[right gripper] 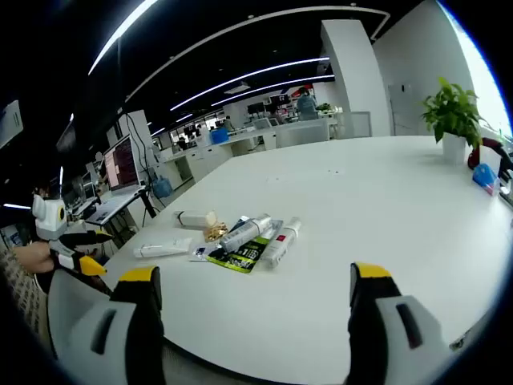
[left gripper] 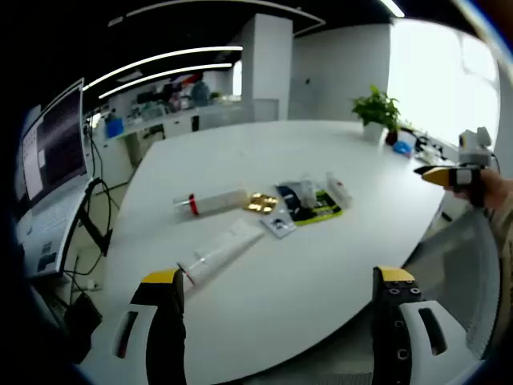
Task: Arrange the skincare products in the storage area until every visible bottle or jar stands upright without overlapping.
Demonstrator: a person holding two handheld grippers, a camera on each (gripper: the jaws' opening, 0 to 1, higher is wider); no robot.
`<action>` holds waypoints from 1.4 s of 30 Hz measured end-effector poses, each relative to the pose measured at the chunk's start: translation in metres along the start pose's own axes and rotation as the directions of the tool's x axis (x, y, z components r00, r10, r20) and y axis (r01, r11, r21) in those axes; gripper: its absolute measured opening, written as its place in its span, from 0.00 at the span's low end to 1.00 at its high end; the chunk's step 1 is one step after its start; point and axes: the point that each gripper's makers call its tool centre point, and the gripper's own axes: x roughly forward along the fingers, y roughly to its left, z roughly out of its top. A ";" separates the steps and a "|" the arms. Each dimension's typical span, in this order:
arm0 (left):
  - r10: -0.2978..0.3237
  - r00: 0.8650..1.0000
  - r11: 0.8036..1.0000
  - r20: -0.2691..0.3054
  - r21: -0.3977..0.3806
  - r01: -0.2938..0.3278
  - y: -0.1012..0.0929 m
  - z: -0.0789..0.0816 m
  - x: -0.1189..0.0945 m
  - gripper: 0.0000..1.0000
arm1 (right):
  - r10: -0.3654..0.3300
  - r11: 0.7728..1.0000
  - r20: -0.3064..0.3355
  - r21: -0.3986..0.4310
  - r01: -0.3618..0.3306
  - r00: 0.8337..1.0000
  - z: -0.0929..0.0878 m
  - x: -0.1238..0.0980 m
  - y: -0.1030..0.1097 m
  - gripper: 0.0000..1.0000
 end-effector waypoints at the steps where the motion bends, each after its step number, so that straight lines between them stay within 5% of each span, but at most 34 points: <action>1: -0.001 1.000 1.000 -0.001 -0.001 0.001 0.000 0.000 0.000 0.95 | -0.001 1.000 -0.002 -0.003 0.001 1.000 0.000 0.000 0.000 0.98; 42: -0.012 1.000 0.999 0.017 -0.046 0.012 0.002 0.002 -0.001 0.94 | 0.030 0.999 -0.043 -0.040 -0.032 0.999 -0.002 0.005 0.011 0.99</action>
